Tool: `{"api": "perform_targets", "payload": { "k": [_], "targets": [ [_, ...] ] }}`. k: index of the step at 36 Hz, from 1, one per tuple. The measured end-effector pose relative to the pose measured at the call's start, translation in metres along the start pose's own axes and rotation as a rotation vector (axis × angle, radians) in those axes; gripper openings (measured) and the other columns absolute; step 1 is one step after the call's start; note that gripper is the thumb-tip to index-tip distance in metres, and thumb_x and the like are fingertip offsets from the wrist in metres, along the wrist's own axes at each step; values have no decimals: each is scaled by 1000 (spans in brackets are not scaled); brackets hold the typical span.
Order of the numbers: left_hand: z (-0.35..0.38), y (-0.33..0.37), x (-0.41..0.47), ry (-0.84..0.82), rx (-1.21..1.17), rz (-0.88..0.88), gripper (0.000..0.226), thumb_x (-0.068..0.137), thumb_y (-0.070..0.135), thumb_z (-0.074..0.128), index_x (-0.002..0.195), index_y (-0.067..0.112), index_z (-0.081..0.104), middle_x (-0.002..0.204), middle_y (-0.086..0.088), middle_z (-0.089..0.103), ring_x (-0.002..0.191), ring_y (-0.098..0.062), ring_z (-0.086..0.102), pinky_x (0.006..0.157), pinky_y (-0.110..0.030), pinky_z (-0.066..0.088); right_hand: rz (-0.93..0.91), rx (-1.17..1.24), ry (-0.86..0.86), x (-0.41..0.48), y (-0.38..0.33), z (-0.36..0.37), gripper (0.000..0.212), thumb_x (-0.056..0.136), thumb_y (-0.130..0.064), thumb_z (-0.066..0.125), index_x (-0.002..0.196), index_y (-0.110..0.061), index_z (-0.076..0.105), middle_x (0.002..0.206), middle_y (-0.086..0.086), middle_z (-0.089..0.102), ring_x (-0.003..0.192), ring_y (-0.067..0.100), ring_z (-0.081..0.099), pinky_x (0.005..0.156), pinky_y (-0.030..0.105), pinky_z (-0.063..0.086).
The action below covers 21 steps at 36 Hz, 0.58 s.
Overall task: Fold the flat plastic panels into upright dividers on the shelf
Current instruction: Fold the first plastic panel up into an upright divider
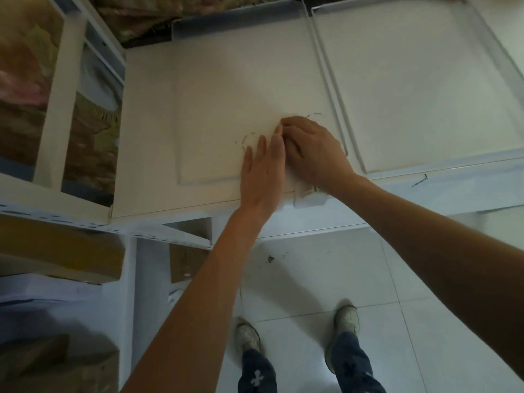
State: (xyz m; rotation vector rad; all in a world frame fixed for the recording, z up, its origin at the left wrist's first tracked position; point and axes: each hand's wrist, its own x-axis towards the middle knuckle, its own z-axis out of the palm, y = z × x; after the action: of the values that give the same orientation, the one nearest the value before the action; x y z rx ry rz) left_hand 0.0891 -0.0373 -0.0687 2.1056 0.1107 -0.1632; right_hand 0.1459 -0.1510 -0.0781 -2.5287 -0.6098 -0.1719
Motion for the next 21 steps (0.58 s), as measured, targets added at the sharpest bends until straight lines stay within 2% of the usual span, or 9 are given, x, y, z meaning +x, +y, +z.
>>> {"api": "perform_targets", "payload": {
  "k": [4,7,11,13,15,17,21],
  "targets": [
    [-3,1,2,-3,-105,-37,84,78,71,-1,150,33,17,158,14,17,146,1,8,122,-37,0,25,1,-26,1,-1,-1,34,95,-23,43,117,-12,67,128,6,63,119,25,58,103,37,44],
    [-6,1,-3,30,-258,-17,84,79,73,7,147,29,30,155,11,31,143,0,22,122,-38,8,29,-1,-17,-1,-1,-2,36,94,-23,41,115,-10,67,128,7,64,119,26,58,101,36,44],
    [-19,-2,-11,-27,-257,11,62,91,63,22,141,33,43,148,13,41,138,-1,33,120,-40,19,54,34,-21,-2,-2,-3,39,93,-26,38,114,-11,67,129,6,63,121,25,57,103,37,44],
    [-26,-15,-20,59,-81,46,55,92,58,32,135,29,50,146,7,46,139,-7,33,120,-39,18,58,44,-4,-2,-1,-3,39,93,-28,41,116,-11,68,129,5,63,120,24,58,103,38,45],
    [-30,-29,-33,158,333,185,57,91,59,36,132,23,53,142,3,51,141,-14,33,122,-41,9,57,42,4,-2,0,-2,35,92,-26,47,117,-11,68,129,5,63,120,24,58,101,38,47],
    [-26,-40,-42,196,654,302,64,88,64,35,134,22,52,142,3,51,141,-20,35,120,-48,9,56,37,5,-3,0,-2,34,91,-24,50,117,-12,68,129,4,63,120,23,58,100,37,46],
    [-18,-44,-42,271,736,333,56,91,57,38,136,26,50,142,4,50,139,-23,38,118,-50,19,61,8,-13,-3,-1,-4,35,91,-26,51,121,-15,65,134,0,60,123,20,56,100,33,44]
  ]
}}
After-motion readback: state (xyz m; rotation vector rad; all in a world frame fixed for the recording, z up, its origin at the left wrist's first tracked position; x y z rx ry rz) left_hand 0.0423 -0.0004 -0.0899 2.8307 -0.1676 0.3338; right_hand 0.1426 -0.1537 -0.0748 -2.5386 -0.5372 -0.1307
